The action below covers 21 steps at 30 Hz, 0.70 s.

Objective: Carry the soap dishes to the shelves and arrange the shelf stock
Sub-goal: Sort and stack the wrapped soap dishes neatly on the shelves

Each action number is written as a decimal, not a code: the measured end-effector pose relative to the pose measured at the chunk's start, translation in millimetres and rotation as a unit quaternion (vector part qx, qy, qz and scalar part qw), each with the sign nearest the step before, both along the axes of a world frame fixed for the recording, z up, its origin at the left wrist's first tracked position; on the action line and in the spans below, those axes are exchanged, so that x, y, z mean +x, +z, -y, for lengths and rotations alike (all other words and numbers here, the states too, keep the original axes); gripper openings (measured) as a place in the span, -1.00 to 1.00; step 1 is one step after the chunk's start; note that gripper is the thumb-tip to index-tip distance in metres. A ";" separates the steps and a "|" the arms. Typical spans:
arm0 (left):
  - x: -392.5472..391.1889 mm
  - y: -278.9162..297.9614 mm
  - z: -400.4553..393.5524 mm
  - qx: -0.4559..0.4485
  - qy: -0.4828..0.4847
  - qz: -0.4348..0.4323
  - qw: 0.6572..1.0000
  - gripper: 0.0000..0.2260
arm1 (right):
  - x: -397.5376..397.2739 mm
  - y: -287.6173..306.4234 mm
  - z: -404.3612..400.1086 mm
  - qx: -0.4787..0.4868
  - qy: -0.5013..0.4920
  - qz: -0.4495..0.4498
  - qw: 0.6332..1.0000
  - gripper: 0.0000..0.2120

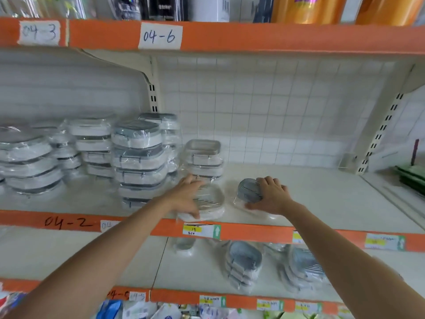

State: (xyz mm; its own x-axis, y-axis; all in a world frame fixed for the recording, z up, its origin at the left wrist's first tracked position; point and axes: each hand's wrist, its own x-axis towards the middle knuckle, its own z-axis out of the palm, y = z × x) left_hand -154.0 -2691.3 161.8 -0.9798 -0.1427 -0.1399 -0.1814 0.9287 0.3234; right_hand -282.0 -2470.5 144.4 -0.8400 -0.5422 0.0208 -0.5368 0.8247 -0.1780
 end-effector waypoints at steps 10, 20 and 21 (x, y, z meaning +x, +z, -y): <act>-34.7 -3.8 7.3 -0.065 -0.039 0.087 0.993 -0.09 | -71.9 -18.4 21.3 0.009 0.036 0.076 0.996 -0.14; -36.9 -7.1 7.7 -0.095 -0.020 0.099 0.990 -0.06 | -102.2 -20.3 51.9 0.026 0.061 0.048 0.997 -0.16; -37.1 -6.2 7.1 -0.096 -0.019 0.102 0.990 -0.07 | -102.1 -19.6 53.6 0.032 0.061 0.044 0.997 -0.17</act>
